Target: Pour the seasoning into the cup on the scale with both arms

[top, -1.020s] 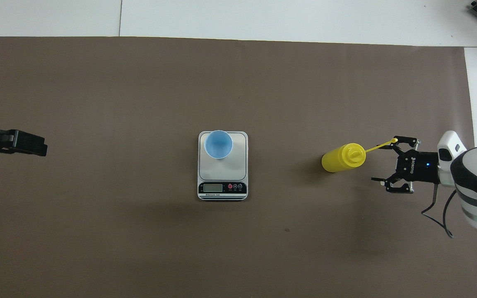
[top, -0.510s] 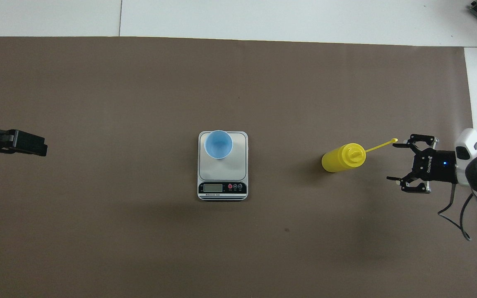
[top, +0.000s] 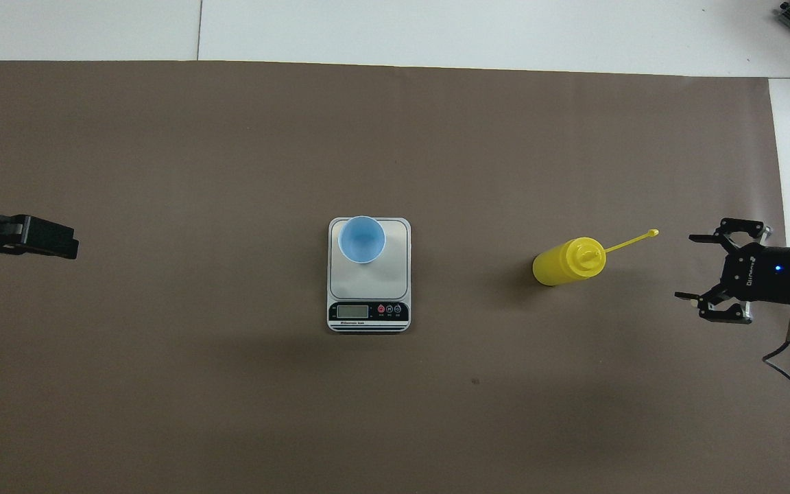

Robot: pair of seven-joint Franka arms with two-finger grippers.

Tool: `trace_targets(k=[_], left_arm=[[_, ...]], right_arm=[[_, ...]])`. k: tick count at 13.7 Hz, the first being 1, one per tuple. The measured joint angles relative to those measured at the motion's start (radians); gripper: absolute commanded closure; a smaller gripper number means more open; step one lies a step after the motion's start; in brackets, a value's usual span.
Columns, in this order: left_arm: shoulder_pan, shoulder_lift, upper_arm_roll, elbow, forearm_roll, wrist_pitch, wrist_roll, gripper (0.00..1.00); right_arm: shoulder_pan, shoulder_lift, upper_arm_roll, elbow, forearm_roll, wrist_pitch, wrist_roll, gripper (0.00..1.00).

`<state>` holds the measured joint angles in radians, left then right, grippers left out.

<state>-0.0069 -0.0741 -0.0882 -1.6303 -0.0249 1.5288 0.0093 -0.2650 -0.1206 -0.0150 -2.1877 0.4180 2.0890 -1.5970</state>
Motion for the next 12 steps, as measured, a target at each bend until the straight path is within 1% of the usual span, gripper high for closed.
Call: trace_targets(k=[6, 9, 12], left_arm=[[0.000, 0.000, 0.000, 0.000, 0.000, 0.000, 0.000, 0.00], [0.000, 0.000, 0.000, 0.000, 0.000, 0.000, 0.000, 0.00], [0.000, 0.000, 0.000, 0.000, 0.000, 0.000, 0.000, 0.00]], right_arm=[[0.015, -0.004, 0.015, 0.086, -0.134, -0.093, 0.437, 0.00], [0.075, -0.004, 0.016, 0.161, -0.220, -0.157, 0.729, 0.00], [0.128, -0.004, 0.019, 0.212, -0.250, -0.200, 1.003, 0.00]])
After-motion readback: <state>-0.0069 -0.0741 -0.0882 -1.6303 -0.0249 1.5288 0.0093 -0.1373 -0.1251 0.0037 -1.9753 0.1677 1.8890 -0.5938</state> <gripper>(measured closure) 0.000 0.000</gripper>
